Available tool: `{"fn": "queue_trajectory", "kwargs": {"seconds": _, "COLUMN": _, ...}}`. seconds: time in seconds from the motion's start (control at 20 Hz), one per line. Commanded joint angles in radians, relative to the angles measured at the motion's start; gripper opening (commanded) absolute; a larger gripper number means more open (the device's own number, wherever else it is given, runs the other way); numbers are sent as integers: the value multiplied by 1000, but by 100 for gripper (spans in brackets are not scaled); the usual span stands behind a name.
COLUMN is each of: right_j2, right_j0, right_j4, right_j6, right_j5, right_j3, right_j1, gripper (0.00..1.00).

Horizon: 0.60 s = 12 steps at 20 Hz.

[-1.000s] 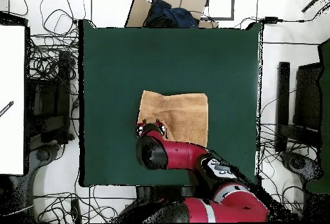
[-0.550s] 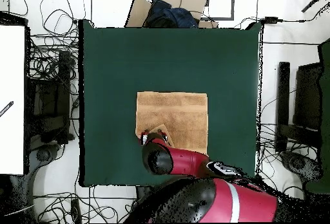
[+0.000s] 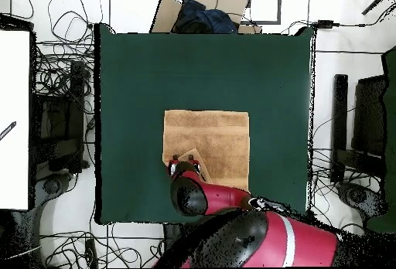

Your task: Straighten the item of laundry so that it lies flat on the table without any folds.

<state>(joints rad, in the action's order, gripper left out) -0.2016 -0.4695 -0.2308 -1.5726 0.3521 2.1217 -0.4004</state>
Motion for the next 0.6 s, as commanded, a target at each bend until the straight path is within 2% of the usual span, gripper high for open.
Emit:
{"fn": "queue_trajectory", "kwargs": {"seconds": 0.05, "right_j2": -40, "right_j0": 46, "right_j4": 34, "right_j6": -242, "right_j5": 29, "right_j3": -13, "right_j1": 66, "gripper": 100}}
{"fn": "queue_trajectory", "kwargs": {"seconds": 0.25, "right_j2": -6, "right_j0": 84, "right_j4": 79, "right_j6": -236, "right_j5": -16, "right_j3": -3, "right_j1": 13, "gripper": 100}}
{"fn": "queue_trajectory", "kwargs": {"seconds": 0.4, "right_j2": -5, "right_j0": 89, "right_j4": 85, "right_j6": -241, "right_j5": -29, "right_j3": 16, "right_j1": 9, "gripper": 100}}
{"fn": "queue_trajectory", "kwargs": {"seconds": 0.6, "right_j2": 38, "right_j0": 126, "right_j4": 117, "right_j6": -198, "right_j5": -125, "right_j3": 1, "right_j1": -15, "gripper": 100}}
